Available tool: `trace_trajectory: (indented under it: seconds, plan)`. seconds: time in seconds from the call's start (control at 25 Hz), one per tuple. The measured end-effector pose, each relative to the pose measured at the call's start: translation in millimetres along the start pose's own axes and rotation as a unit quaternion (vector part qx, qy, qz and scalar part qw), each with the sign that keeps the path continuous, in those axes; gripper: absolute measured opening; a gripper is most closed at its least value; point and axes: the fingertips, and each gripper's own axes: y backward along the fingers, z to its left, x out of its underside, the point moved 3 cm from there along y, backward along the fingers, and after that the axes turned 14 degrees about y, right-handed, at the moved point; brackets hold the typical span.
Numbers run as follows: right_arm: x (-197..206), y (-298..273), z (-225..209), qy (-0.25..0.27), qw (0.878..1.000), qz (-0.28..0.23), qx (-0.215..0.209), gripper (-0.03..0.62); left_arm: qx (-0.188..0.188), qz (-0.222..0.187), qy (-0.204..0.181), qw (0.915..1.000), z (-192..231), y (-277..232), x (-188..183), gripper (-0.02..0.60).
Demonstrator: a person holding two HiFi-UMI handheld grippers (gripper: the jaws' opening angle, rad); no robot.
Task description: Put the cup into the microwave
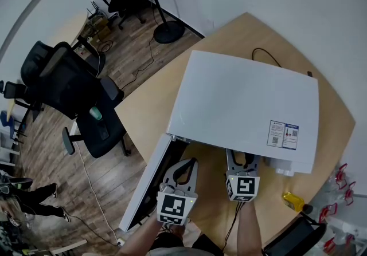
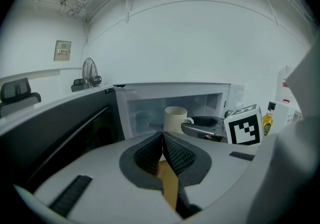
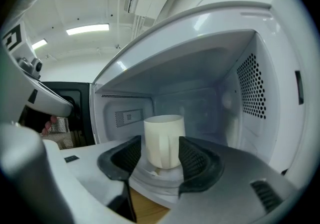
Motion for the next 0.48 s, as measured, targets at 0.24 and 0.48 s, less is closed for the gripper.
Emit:
trace_trajectory:
  seconds: [0.24,0.48]
  plan:
    - [-7.4,12.0,-3.5,-0.006,1.0,0.0,0.002,0.227,0.007,-0.007,-0.007,0.9999,-6.7,7.5,-6.7,0.025]
    - [-22.4,35.4,-13.8,-0.009,1.0,-0.001,0.017,0.227,0.022,-0.018,-0.018,0.9995,-18.8,20.5,-17.4,0.025]
